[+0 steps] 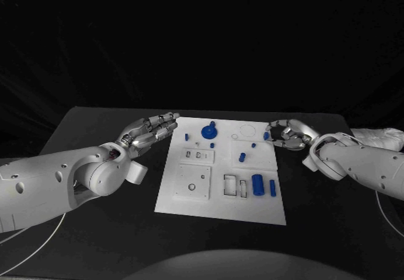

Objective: Assemble the parts on the task board

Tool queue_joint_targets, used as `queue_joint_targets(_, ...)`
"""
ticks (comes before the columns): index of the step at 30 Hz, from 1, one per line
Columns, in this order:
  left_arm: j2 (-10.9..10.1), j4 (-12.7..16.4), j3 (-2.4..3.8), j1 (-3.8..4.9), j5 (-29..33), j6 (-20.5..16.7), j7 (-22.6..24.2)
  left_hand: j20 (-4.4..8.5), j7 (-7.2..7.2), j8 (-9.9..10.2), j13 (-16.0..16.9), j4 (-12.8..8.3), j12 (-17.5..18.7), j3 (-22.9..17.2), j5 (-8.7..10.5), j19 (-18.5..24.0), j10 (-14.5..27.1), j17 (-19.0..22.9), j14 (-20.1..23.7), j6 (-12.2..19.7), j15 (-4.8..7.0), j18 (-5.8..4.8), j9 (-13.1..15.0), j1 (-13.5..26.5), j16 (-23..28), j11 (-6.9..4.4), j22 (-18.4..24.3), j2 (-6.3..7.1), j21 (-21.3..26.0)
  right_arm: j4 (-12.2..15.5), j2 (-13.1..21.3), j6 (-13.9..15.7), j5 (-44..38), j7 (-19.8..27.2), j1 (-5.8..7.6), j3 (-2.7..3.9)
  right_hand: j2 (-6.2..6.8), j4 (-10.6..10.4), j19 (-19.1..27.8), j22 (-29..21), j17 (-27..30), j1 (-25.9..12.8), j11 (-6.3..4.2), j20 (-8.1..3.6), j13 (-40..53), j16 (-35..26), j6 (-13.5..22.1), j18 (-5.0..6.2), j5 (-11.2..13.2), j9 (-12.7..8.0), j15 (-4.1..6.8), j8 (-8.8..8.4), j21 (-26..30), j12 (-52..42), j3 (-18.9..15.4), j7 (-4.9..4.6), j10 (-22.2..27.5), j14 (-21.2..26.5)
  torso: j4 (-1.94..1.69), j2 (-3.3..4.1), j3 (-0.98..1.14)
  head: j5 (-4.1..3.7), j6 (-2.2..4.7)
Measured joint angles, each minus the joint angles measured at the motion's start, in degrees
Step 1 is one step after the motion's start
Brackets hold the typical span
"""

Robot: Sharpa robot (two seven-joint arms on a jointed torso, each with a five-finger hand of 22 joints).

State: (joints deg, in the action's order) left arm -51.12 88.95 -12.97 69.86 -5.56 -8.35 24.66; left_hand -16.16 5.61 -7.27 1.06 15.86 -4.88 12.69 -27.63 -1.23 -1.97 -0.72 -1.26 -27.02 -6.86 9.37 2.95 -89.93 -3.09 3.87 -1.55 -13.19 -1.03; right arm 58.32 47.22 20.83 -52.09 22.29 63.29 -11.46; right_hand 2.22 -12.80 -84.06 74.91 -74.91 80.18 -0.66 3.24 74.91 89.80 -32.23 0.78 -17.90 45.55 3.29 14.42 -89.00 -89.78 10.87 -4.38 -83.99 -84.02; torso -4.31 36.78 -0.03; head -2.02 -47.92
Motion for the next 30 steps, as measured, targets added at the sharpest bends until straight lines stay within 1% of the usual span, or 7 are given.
queue_joint_targets(1, 0.0, 0.0, 0.0, 0.0, 0.0, 0.0, 0.0, 0.0, 0.0, 0.0, 0.0, 0.0, 0.0, 0.0, 0.0, 0.0, 0.0, 0.0, 0.0, 0.0, 0.0, 0.0, 0.0, 0.0, 0.0, 0.0, 0.0, 0.0, 0.0, -0.1, -0.1, 0.0, 0.0, -0.1, -0.05, 0.0, -0.26, 0.1, 0.2, 0.0, 0.0, 0.2, 0.07, 0.15, 0.0, 0.0, 0.0, 0.01, -0.2, 0.0, 0.0, 0.33, 0.0, 0.0, 0.1, 0.0, -0.1, 0.0, 0.0, 0.0, -0.01, 0.01, 0.02)
queue_joint_targets(8, 0.0, 0.0, 0.0, 0.0, -0.1, 0.1, 0.0, 0.0, 0.0, 0.0, 0.0, -0.2, 0.0, -0.2, 0.0, 0.0, 0.0, 0.0, 0.0, 0.0, 0.0, 0.0, 0.0, -0.2, 0.0, 0.0, 0.0, 0.23, 0.0, -0.5, -0.7, -0.2, 0.0, -0.2, -0.23, 0.03, -0.54, 0.4, 0.2, 0.0, 0.0, 0.5, 0.16, 0.15, 0.0, 0.0, 0.0, 0.01, -0.7, 0.2, 0.0, 0.87, 0.2, 0.0, 0.4, 0.0, -0.2, 0.0, -0.01, -0.03, -0.01, 0.04, -0.09)
queue_joint_targets(18, -0.1, 0.0, 0.0, -0.01, -0.1, 0.2, 0.0, 0.0, 0.0, 0.0, 0.0, -0.2, 0.0, -0.2, 0.01, 0.0, 0.0, 0.0, 0.0, 0.0, 0.0, 0.0, 0.0, -0.2, 0.0, 0.0, 0.0, 0.23, 0.0, -1.0, -1.3, -0.2, 0.8, -0.4, -0.27, 0.03, -0.84, 0.5, 0.2, 0.0, 0.0, 0.8, 0.37, 0.15, 0.0, 0.0, 0.2, 0.01, -1.4, 0.3, -0.22, 1.13, 0.3, 0.0, 0.5, -0.19, 0.0, 0.2, -0.01, -0.06, 0.0, 0.13, -0.2)
queue_joint_targets(23, -0.1, 0.0, 0.0, -0.01, -0.1, 0.3, 0.0, 0.0, 0.0, 0.0, 0.0, -0.2, 0.0, -0.2, 0.01, 0.0, 0.0, 0.0, 0.0, 0.0, 0.0, 0.0, 0.0, -0.2, 0.0, 0.0, 0.0, 0.23, 0.0, -1.1, -1.3, -0.3, 1.1, -0.7, -0.29, 0.04, -0.84, 0.4, 0.2, 0.0, 0.0, 0.8, 0.37, 0.15, 0.0, 0.0, -0.5, 0.01, -1.5, 0.4, -0.43, 2.42, 0.3, 0.0, 0.7, -0.07, 0.0, 0.0, 0.0, -0.06, 0.0, 0.16, -0.29)
queue_joint_targets(24, -0.1, 0.0, 0.0, -0.01, -0.1, 0.3, 0.0, 0.0, 0.0, 0.0, 0.0, -0.2, 0.0, -0.2, 0.01, 0.0, 0.0, 0.0, 0.0, 0.0, 0.0, 0.0, 0.0, -0.2, 0.0, 0.0, 0.0, 0.23, 0.0, -1.1, -1.3, -0.3, 1.1, -0.8, -0.29, 0.04, -1.08, 0.4, 0.2, 0.0, 0.0, 1.1, 0.37, 0.15, 0.0, 0.0, -0.6, 0.01, -1.5, 0.4, -0.43, 2.42, 0.5, 0.0, 0.7, -0.15, 0.0, 0.0, 0.0, -0.06, 0.0, 0.16, -0.3)
queue_joint_targets(27, -0.1, 0.0, 0.0, -0.01, -0.1, 0.3, 0.0, 0.0, 0.0, 0.0, 0.0, -0.2, 0.0, -0.2, 0.01, 0.0, 0.0, 0.0, 0.0, 0.0, 0.0, 0.0, 0.0, -0.2, 0.0, 0.0, 0.0, 0.23, 0.0, -1.2, -1.4, -0.4, 1.3, -1.0, -0.29, 0.04, -1.07, 0.4, 0.2, 0.0, 0.0, 1.0, 0.37, 0.15, 0.0, 0.0, -0.6, 0.01, -1.5, 0.4, -0.43, 2.65, 0.5, 0.0, 0.7, -0.22, 0.0, 0.0, 0.01, -0.06, 0.0, 0.16, -0.34)
queue_joint_targets(30, -0.1, 0.0, 0.0, -0.01, -0.2, 0.4, 0.0, 0.0, 0.0, 0.0, 0.0, -0.2, 0.0, -0.2, 0.01, 0.0, 0.0, 0.0, 0.0, 0.0, 0.0, 0.0, 0.0, -0.2, 0.0, 0.0, 0.0, 0.23, 0.0, -1.2, -1.5, -0.5, 1.4, -1.2, -0.29, 0.04, -1.07, 0.5, 0.2, 0.0, 0.0, 1.0, 0.37, 0.15, 0.0, 0.0, -0.8, 0.01, -1.7, 0.4, -0.43, 2.65, 0.5, 0.0, 0.9, -0.05, 0.0, 0.0, 0.02, -0.06, 0.0, 0.17, -0.38)
